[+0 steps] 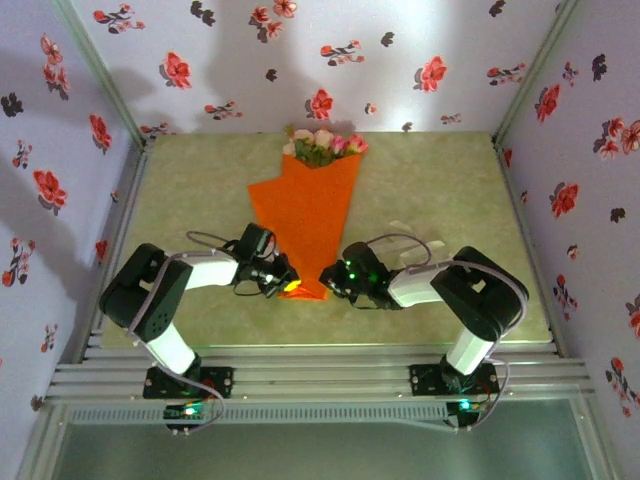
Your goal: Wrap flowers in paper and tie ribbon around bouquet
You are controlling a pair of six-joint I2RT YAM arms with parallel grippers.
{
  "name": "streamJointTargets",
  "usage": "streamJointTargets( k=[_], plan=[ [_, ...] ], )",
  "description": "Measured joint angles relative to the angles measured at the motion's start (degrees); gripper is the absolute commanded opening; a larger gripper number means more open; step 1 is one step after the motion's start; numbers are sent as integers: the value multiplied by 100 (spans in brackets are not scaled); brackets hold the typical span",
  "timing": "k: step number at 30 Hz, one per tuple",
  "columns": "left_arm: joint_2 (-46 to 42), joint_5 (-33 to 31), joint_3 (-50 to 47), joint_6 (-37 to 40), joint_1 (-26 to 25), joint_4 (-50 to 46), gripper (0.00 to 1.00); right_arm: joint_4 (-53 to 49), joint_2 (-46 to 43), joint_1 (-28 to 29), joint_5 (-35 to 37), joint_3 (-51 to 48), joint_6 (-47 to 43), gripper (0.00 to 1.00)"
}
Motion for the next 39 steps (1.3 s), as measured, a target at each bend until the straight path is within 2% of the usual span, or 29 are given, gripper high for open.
streamJointTargets(
  k=[5, 8, 10, 12, 13, 14, 15, 16, 17, 21, 23, 25, 26, 31, 32, 34, 35, 36, 39],
  plan=[
    [0, 2, -2, 0, 0, 11, 0, -101, -243, 162, 11, -96, -2, 42],
    [0, 2, -2, 0, 0, 13, 0, -247, -278, 251, -7, -101, -2, 29],
    [0, 4, -2, 0, 0, 13, 0, -350, -275, 293, -28, -111, 13, 9],
    [0, 4, -2, 0, 0, 13, 0, -385, -256, 299, -28, -122, 35, 0],
    [0, 4, -2, 0, 0, 13, 0, -378, -249, 299, -28, -129, 85, 1],
    [0, 4, -2, 0, 0, 13, 0, -374, -249, 299, -26, -136, 92, 9],
    [0, 7, -2, 0, 0, 13, 0, -367, -249, 299, -24, -140, 125, 24],
    [0, 7, -2, 0, 0, 13, 0, -374, -249, 299, -20, -146, 149, 34],
    [0, 7, -2, 0, 0, 15, 0, -319, -260, 299, -39, -170, 142, 37],
    [0, 9, -2, 0, 0, 15, 0, -343, -358, 332, -52, -168, 136, 38],
    [0, 7, -2, 0, 0, 15, 0, -341, -356, 337, -52, -168, 133, 31],
    [0, 7, -2, 0, 0, 15, 0, -372, -295, 352, -70, -166, 127, 6],
    [0, 7, -2, 0, 0, 15, 0, -409, -249, 365, -66, -166, 175, 0],
    [-31, -15, 0, 0, -2, 17, 0, -483, -214, 376, -11, -149, 221, 0],
    [-59, -35, 0, 0, -7, 15, 0, -538, -243, 380, 28, -133, 216, 4],
    [-118, -125, 7, 0, -20, -24, 16, -754, -365, 402, 133, -76, 205, 34],
    [-153, -210, 11, -2, -39, -72, 26, -992, -479, 407, 205, -44, 175, 44],
    [-214, -267, 28, -7, -50, -103, 33, -1228, -621, 404, 264, -24, 157, 49],
    [-485, -586, 98, -52, -59, -518, 49, -2223, -1165, 389, 616, 179, 28, 51]
  ],
)
